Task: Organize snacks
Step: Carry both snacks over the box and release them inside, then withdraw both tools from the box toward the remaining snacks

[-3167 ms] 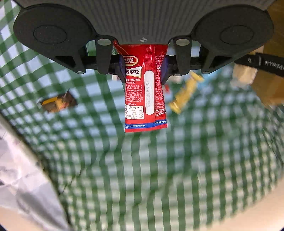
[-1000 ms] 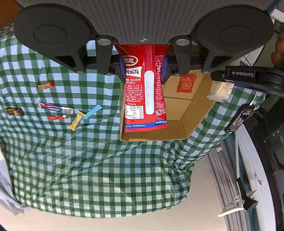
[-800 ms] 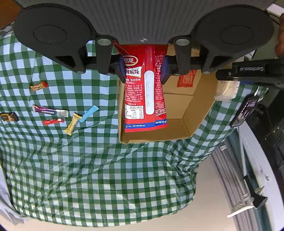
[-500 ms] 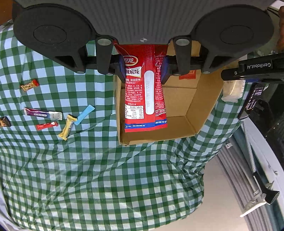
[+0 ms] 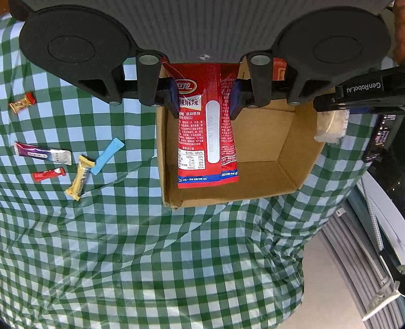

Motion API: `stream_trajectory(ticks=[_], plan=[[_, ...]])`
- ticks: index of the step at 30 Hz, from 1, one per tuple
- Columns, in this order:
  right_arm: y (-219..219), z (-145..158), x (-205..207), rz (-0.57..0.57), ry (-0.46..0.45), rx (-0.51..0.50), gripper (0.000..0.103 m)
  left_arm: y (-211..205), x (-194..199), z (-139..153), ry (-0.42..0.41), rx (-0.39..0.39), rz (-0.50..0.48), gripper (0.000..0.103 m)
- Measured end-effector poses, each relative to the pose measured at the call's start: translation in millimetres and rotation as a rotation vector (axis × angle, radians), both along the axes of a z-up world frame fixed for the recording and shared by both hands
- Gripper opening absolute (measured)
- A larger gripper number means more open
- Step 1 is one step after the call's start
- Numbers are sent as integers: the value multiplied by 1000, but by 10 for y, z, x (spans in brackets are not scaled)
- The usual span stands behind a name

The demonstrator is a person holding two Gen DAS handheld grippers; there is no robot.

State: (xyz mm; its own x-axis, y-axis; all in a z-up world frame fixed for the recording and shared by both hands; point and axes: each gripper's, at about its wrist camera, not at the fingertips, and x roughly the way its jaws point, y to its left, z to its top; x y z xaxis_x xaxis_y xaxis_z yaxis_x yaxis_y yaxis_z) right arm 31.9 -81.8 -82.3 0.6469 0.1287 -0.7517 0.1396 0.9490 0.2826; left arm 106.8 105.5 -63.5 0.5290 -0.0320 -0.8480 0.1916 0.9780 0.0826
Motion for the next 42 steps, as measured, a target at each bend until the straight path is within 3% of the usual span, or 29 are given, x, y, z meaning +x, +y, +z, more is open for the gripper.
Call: stream_trajectory(ticks=[13, 14, 15, 16, 17, 18, 19, 22, 30, 42], plan=[[81, -360, 321, 43, 92, -27, 42, 28, 433, -509, 90, 67, 37, 43], [86, -370, 342, 49, 96, -31, 42, 39, 451, -518, 87, 76, 41, 58], [95, -379, 367, 60, 100, -34, 46, 39, 456, -510, 86, 85, 43, 86], [103, -382, 394, 72, 106, -39, 50, 46, 459, -497, 83, 96, 48, 98], [126, -384, 421, 91, 115, -47, 56, 58, 439, -464, 68, 101, 54, 103], [143, -375, 435, 103, 122, -57, 71, 69, 399, -424, 50, 97, 52, 103], [143, -353, 434, 101, 122, -68, 78, 77, 365, -388, 47, 97, 47, 103], [116, -251, 387, 96, 114, -29, 88, 112, 232, -298, 60, 108, 29, 103], [-283, 65, -53, -55, 142, 401, 95, 299, -516, 113, 2, 34, 51, 103], [-333, 697, -958, -76, 0, 464, 98, 248, -1477, 404, -28, -42, -20, 103]])
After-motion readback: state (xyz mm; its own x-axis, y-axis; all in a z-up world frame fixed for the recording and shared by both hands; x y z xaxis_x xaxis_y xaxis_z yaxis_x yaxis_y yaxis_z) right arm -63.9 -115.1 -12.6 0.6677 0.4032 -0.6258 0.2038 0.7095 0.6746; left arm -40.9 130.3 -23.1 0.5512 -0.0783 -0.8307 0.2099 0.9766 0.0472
